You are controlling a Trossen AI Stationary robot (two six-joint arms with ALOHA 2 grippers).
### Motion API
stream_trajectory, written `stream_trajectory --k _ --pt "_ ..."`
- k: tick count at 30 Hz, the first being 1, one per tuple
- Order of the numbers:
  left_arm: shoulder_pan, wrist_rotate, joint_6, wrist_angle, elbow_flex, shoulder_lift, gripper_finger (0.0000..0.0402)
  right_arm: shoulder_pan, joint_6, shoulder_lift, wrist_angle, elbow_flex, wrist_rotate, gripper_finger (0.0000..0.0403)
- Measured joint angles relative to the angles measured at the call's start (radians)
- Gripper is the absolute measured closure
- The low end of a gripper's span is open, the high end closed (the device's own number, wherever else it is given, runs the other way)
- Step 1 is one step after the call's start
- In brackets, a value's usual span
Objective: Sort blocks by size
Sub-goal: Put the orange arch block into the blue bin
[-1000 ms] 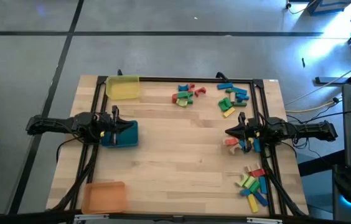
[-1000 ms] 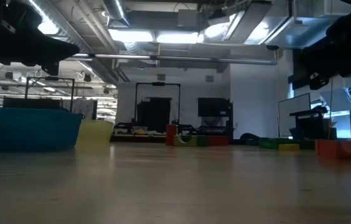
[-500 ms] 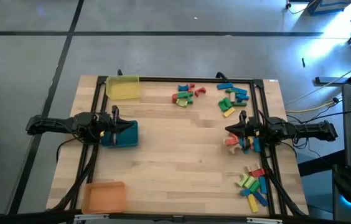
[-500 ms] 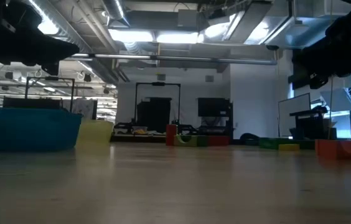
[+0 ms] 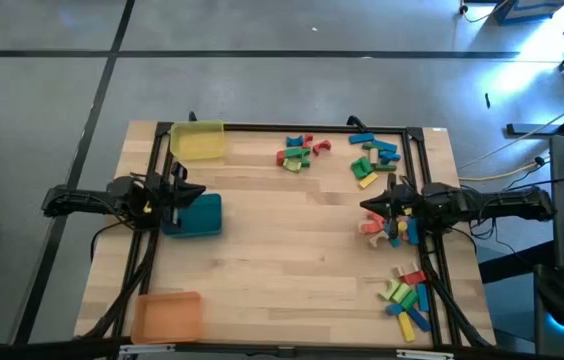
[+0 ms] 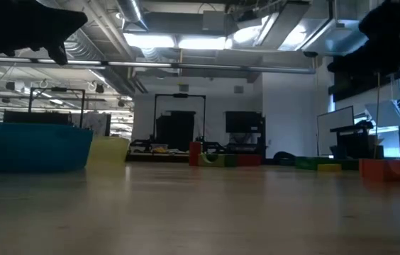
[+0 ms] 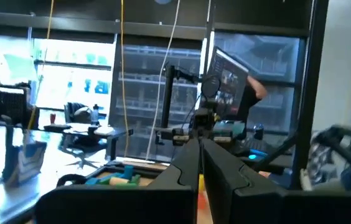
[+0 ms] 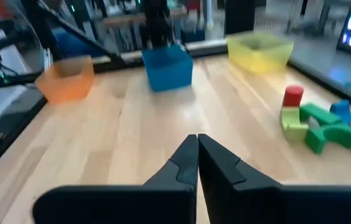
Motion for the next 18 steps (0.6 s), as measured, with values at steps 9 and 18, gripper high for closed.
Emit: stream_trajectory --k 9,18 --pt "0.001 -0.053 0.04 0.017 0.0 0.045 0.0396 0.0 0.063 0.305 -0.368 0.276 -0.002 0.0388" --pt "0.001 -0.053 0.088 0.153 0.007 0.261 0.0396 0.0 0.149 0.57 -0.675 0.421 -0.084 0.0388"
